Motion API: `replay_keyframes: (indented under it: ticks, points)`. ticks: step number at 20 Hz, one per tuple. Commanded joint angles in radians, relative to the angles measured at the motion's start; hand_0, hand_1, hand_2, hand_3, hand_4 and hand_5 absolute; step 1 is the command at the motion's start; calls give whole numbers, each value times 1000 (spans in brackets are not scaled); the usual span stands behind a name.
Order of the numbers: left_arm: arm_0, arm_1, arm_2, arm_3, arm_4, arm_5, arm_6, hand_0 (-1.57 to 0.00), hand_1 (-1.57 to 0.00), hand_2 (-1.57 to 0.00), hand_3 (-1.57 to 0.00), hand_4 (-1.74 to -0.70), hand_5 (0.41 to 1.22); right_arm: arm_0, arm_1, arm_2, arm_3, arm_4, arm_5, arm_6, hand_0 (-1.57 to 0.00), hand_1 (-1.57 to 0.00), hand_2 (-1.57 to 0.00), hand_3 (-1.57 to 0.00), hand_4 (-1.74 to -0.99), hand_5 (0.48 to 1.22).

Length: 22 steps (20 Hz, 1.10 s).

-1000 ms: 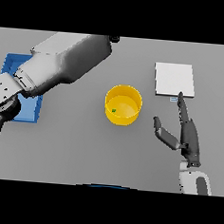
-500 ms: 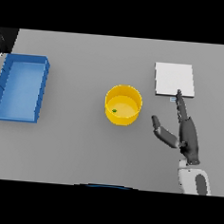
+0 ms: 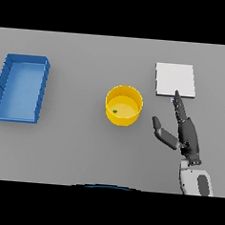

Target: Pick up the red beaker and tilt it to pour out 1 green nut into yellow bowl. Pick up the yellow bowl and place it on the metallic measuring scale.

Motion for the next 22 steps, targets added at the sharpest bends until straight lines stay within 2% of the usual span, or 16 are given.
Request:
replay_keyframes:
  ticks: [1, 3, 6, 7, 11, 15, 17, 19, 20, 21, 22]
  points:
    - [38, 10, 13, -38, 33, 16, -7, -1571, -1571, -1571, -1518, -1741, 1221, -9, 0, 1, 11, 11, -8, -9, 1, 1, 1, 1, -1168, 680]
    - [126, 30, 17, -116, 91, 42, 57, -1571, -1571, -1571, -1462, -1741, 1221, -7, -12, -2, 10, 15, -5, -16, 1, 1, 1, 1, -1188, 696]
    - [288, 58, 24, -312, 187, 115, 125, -1571, -1571, -1571, -1374, -1741, 1221, -13, -11, 0, 12, 23, -12, -13, 1, 1, 1, 1, -1194, 703]
    - [351, 79, 18, -394, 212, 146, 163, -1571, -1571, -1571, -1374, -1741, 1221, -18, -9, 3, 17, 28, -13, -10, 1, 1, 1, 1, -1199, 707]
    - [540, 128, 6, -651, 298, 276, 238, -1571, -1571, -1571, -1389, -1741, 1221, -7, -13, -1, 34, 28, -12, -15, 1, 1, 1, 1, -1202, 699]
    - [654, 155, -34, -795, 348, 356, 305, -1571, -1571, -1571, -1383, -1741, 1221, -9, -11, -4, 20, 20, -13, -18, 1, 1, 1, 1, -1186, 687]
    - [684, 170, -58, -853, 375, 380, 328, -1571, -1571, -1571, -1384, -1741, 1076, -18, -12, -7, 31, 10, -5, -16, 1, 1, 1, 1, -1170, 683]
    - [701, 192, -95, -880, 440, 354, 333, -1571, -1571, -1571, -1366, -1735, 955, -14, -14, -6, 18, 13, -9, -15, 1, 1, 1, 1, -1168, 679]
    - [707, 206, -120, -900, 459, 333, 333, -1571, -1571, -1571, -1407, -1661, 888, -23, -7, -5, 27, 14, -12, -7, 1, 1, 1, 1, -1165, 678]
    - [719, 219, -131, -935, 474, 319, 315, -1571, -1571, -1571, -1368, -1493, 827, -19, -8, -3, 26, 18, -12, -7, 1, 1, 1, 1, -1165, 675]
    - [718, 246, -146, -961, 471, 275, 301, -1571, -1545, -1489, -1238, -1311, 774, -14, -8, 1, 24, 25, -15, -12, 1, 1, 1, 1, -1163, 671]
